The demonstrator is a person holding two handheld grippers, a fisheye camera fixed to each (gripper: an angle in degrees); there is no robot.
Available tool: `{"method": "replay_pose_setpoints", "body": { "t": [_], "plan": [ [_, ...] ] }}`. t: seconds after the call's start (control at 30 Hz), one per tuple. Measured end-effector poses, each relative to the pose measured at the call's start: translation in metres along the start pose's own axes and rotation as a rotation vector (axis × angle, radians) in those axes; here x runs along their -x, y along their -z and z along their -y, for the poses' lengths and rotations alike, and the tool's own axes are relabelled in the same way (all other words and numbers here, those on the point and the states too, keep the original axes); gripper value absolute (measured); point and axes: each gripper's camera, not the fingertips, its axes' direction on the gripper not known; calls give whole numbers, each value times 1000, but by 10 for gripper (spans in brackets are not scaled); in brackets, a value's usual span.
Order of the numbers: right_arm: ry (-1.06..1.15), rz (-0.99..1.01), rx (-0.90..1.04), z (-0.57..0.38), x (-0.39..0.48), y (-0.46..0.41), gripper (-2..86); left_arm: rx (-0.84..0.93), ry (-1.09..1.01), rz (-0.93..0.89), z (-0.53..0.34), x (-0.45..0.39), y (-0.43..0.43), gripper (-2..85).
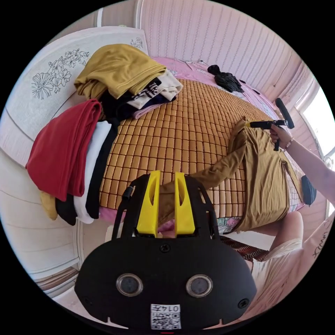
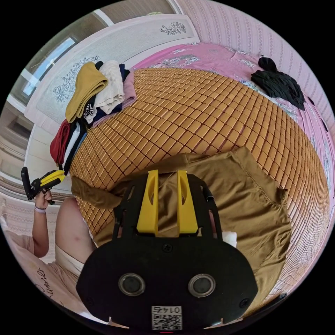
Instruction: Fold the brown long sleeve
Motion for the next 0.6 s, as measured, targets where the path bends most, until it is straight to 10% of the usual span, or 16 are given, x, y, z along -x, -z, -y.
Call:
{"method": "replay_pose_setpoints", "body": {
  "t": [0.4, 0.6],
  "plan": [
    [-49, -118, 6, 25, -12, -42, -1, 225, 23, 18, -10, 36, -30, 17],
    [-96, -101, -70, 26, -28, -34, -4, -148, 7, 105, -7, 47, 49, -9]
  ]
}}
